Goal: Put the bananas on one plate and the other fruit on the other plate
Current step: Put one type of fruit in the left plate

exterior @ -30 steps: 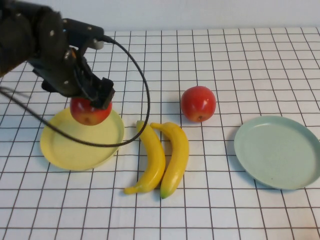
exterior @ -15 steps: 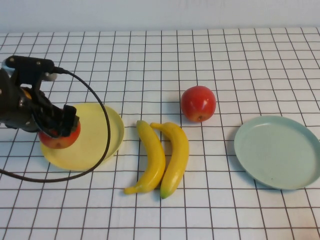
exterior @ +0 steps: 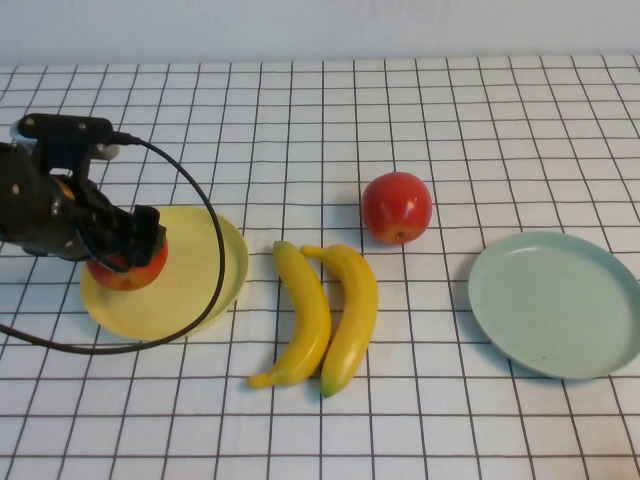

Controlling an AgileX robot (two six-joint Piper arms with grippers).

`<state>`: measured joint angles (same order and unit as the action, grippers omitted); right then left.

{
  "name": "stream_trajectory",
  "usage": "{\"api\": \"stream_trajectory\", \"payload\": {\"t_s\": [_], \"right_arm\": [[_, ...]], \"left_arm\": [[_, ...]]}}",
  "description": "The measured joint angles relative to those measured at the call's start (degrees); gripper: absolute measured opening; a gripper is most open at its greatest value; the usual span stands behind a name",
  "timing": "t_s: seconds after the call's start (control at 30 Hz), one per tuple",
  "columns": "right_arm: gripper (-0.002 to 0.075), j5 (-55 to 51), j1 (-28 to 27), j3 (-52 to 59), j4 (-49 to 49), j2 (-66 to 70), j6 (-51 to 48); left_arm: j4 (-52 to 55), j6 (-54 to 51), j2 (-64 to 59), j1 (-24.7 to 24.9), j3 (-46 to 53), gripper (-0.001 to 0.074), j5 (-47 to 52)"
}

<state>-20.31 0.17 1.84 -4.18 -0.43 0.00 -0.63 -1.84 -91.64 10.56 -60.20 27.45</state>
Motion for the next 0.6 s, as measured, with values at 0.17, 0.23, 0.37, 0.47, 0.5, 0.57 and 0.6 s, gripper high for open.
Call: {"api": "stream_trajectory", "payload": {"t_s": [0.17, 0.23, 0.37, 0.47, 0.5, 0.57, 0.6], "right_arm": [[-0.0017, 0.0, 0.0, 0.0, 0.0, 0.0, 0.0], [-0.0017, 0.0, 0.0, 0.0, 0.0, 0.0, 0.0], [-0.0017, 0.0, 0.0, 0.0, 0.0, 0.0, 0.0], [-0.0017, 0.0, 0.0, 0.0, 0.0, 0.0, 0.0], [-0.0017, 0.0, 0.0, 0.0, 0.0, 0.0, 0.0], [-0.0017, 0.0, 0.0, 0.0, 0.0, 0.0, 0.0], [-0.0017, 0.0, 0.0, 0.0, 0.0, 0.0, 0.0]], "left_arm": [[0.0, 0.1, 0.0, 0.0, -0.1, 0.0628, 0.6], [-0.1, 0.1, 0.0, 0.0, -0.1, 0.0628, 0.5], [-1.7, 0.1, 0.0, 0.0, -0.1, 0.0628, -1.4], [-3.4, 0.1, 0.0, 0.0, -0.1, 0.0628, -1.7], [-3.7, 0.1, 0.0, 0.0, -0.1, 0.0628, -1.7], [-4.1, 0.1, 0.0, 0.0, -0.1, 0.0631, -1.7], [-4.7, -0.5, -0.3, 0.0, -0.1, 0.0640, -1.7]]}}
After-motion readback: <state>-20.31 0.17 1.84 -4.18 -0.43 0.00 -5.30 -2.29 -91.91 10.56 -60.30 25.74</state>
